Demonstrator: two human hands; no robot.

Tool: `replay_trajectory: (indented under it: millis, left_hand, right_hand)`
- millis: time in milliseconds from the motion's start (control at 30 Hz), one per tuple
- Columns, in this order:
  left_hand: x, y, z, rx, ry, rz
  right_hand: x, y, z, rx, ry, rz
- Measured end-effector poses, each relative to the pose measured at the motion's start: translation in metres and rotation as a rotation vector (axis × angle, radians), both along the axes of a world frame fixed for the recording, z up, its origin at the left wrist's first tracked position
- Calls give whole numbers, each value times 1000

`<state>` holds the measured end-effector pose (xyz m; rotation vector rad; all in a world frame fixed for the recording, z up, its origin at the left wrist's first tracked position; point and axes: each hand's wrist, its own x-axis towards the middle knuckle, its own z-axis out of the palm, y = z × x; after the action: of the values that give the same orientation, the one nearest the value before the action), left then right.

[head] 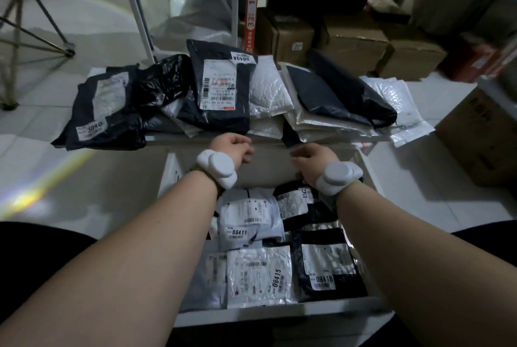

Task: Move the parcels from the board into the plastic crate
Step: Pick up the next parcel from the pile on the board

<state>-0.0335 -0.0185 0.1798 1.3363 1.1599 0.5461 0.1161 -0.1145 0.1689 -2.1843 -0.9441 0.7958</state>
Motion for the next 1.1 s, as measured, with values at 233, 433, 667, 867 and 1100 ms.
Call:
replay_trajectory:
  millis: [233,433,667,867,1100]
  left_hand:
    - [-15,46,38,190,83,17]
    - [-34,91,49,431,382,17]
    - [-34,95,8,374,490,40]
    - [-32,101,14,328,415,144]
    - [-32,106,14,210,342,187]
  right_hand:
    - [-16,53,45,-26,-92,67]
    - [-39,89,66,-93,-122,142]
    - [-48,101,76,-309,-319,188]
    - [-50,118,68,-276,-238,163]
    - [-61,130,57,-259,0,71]
